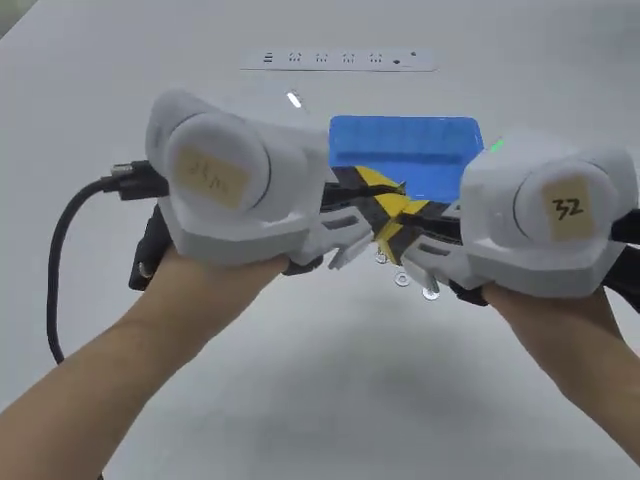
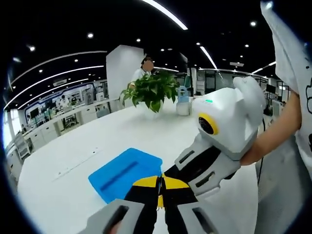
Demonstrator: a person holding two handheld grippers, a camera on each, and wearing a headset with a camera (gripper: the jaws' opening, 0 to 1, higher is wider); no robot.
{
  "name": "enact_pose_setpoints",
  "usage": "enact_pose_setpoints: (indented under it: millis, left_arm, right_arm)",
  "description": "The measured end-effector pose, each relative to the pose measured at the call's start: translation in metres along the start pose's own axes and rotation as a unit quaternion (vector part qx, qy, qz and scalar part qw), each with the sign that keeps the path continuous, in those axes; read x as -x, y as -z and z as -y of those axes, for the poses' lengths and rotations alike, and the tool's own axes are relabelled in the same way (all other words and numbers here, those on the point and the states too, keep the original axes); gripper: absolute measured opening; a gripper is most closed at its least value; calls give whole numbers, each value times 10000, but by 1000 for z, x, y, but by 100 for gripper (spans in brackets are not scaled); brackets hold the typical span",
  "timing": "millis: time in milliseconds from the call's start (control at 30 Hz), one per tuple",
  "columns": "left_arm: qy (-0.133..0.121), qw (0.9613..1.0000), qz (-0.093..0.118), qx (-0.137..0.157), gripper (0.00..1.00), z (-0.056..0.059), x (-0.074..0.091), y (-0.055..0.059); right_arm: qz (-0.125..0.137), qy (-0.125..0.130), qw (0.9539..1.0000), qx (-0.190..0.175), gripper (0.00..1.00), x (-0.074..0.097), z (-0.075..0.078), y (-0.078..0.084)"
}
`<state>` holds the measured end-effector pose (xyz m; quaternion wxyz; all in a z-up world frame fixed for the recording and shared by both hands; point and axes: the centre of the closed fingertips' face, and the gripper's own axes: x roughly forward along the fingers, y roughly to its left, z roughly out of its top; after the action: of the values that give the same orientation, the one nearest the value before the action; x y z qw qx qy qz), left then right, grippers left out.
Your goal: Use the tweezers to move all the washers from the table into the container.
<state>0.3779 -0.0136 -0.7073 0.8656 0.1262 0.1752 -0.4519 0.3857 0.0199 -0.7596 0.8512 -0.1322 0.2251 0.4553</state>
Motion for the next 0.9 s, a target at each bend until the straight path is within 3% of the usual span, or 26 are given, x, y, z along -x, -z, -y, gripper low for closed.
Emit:
enact_pose_setpoints:
  millis: [100,300,633,900]
  left_arm:
    - [374,9986,-128,-339,0,4,-4,6]
    - [703,9945,-265,-733,0,7,-7,8]
    - [859,9944,-285,-539,0,5,-9,11]
    - [846,9936,-390,-633,0,6,-8,13]
  right_arm:
    - [8,-62,9999,-90,4,-3,1,6]
    - [-14,-61,10000,-27,5,-4,2,9]
    - [7,-115,9998,-150,6,-3,4,14]
    - [28,-169,9995,-259,6,-6,2,14]
